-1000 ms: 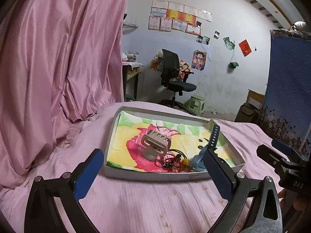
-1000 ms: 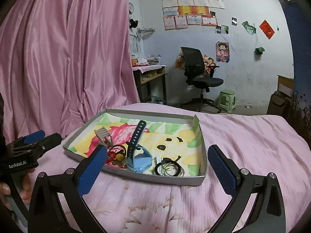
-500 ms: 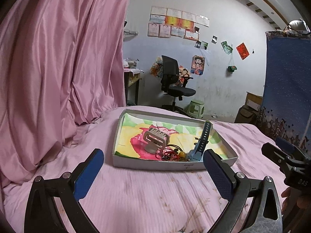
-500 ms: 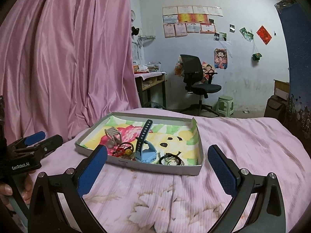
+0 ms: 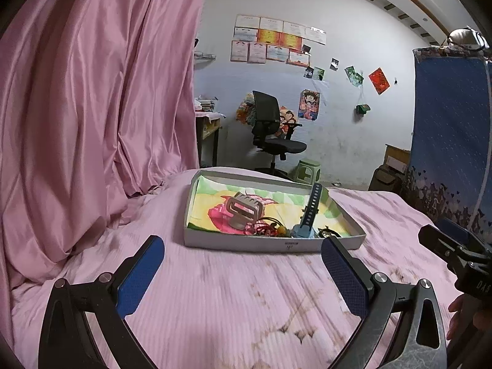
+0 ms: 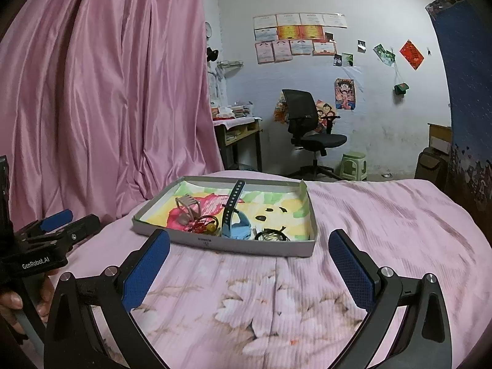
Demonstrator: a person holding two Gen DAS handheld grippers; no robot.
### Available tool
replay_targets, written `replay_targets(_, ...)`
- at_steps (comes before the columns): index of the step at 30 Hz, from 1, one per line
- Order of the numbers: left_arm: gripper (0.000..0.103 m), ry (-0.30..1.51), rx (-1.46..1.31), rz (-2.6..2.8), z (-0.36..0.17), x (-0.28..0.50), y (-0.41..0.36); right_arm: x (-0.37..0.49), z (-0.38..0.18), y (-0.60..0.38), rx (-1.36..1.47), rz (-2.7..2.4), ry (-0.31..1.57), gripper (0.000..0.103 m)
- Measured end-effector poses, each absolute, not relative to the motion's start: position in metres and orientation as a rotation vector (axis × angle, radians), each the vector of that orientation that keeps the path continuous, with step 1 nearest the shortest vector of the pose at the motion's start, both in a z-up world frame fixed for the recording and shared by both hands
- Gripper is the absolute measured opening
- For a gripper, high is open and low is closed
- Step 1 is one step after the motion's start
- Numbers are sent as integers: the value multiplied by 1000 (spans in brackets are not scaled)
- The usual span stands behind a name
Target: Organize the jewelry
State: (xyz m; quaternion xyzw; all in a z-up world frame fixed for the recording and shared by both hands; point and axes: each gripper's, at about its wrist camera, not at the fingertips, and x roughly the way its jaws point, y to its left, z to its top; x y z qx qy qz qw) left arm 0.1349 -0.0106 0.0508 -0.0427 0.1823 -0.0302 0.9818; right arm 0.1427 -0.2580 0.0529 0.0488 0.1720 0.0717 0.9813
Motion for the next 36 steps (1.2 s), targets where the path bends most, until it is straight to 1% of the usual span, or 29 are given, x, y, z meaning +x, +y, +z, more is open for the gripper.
replay_targets(20, 103, 344, -74, -41, 42, 78, -8, 90, 49, -253, 97, 120, 293, 102)
replay_targets(36, 103, 329, -83, -42, 39, 53, -3, 62, 38, -246, 94, 106, 282, 102)
